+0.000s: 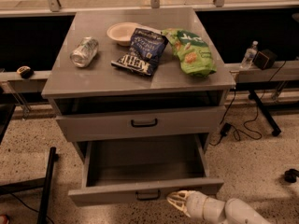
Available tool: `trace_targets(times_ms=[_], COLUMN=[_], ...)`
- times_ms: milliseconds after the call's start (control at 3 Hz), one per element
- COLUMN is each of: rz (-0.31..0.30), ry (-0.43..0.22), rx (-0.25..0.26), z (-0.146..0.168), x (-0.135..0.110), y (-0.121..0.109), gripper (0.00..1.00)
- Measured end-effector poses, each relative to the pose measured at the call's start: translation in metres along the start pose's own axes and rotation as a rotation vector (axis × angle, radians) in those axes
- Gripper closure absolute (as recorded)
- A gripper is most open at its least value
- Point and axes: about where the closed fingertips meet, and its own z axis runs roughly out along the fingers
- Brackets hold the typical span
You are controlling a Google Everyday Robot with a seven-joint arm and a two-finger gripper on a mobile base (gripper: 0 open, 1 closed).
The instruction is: Close middle drawer
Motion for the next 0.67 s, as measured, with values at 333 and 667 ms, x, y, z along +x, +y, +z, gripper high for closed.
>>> trace_targets(times_ms=[333,667], rz=[-0.047,-0.067], ry=[-0.062,-0.079], rx=[0.205,0.292], z=[0.035,0.056], x=[-0.021,-0.026], y=[-0.044,-0.088], gripper=[1.0,1.0])
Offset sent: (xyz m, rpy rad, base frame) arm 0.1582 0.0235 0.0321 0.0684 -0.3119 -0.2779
